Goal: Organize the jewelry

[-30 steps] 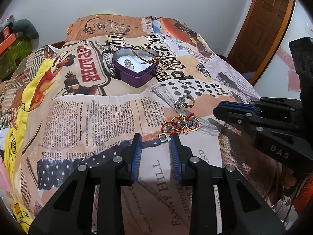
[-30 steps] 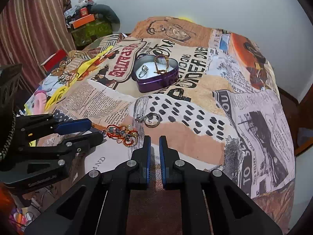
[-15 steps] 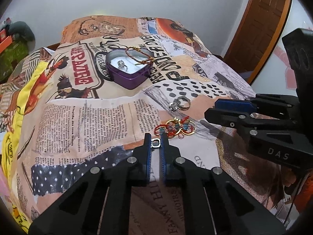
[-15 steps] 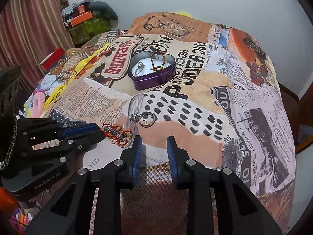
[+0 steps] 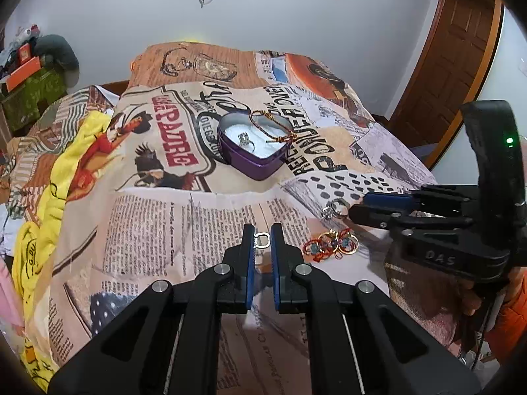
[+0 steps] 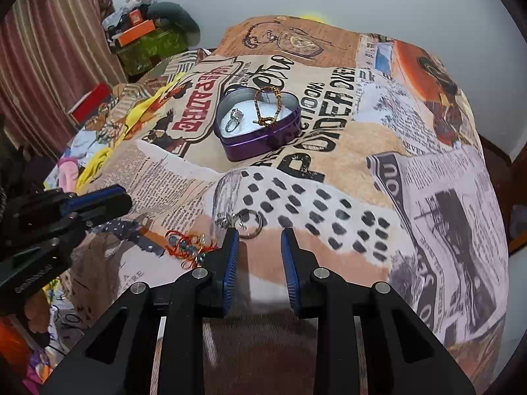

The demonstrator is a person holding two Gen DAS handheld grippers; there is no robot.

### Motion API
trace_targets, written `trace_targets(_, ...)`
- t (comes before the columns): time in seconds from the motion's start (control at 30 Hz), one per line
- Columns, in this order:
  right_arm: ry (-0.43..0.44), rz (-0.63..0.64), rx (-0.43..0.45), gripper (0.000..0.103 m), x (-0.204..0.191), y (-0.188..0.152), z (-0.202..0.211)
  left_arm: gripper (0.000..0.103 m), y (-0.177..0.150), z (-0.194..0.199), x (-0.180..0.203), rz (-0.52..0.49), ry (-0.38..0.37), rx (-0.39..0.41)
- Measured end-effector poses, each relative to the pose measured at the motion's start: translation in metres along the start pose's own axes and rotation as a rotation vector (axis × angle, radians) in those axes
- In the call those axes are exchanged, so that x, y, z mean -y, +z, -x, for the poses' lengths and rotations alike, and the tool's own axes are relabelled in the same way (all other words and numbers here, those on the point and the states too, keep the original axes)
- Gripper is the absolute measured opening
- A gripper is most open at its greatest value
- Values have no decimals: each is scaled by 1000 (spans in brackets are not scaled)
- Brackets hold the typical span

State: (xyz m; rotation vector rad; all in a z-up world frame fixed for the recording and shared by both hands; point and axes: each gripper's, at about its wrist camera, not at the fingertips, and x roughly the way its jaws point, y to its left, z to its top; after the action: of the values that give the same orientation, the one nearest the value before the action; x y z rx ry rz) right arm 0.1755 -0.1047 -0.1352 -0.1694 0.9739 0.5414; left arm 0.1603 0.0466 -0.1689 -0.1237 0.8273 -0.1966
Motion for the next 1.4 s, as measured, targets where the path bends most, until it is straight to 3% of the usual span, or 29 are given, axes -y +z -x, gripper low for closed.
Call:
trace_targets(0.4,-10,95,-36,24,-14,5,-15,8,2,-8,4,-7,-4,-1)
trace_targets(0.5,6,89,-29,19,-13,5,-15,8,3,-8,4,-7,-3,2)
trace_targets(0.8,4,55,21,19,-10,7,0,8,11,4,6,-12,13,34)
trace_targets(1.4,5,-12,198,19,1,42,49,8,46,28,13,-26,27,152)
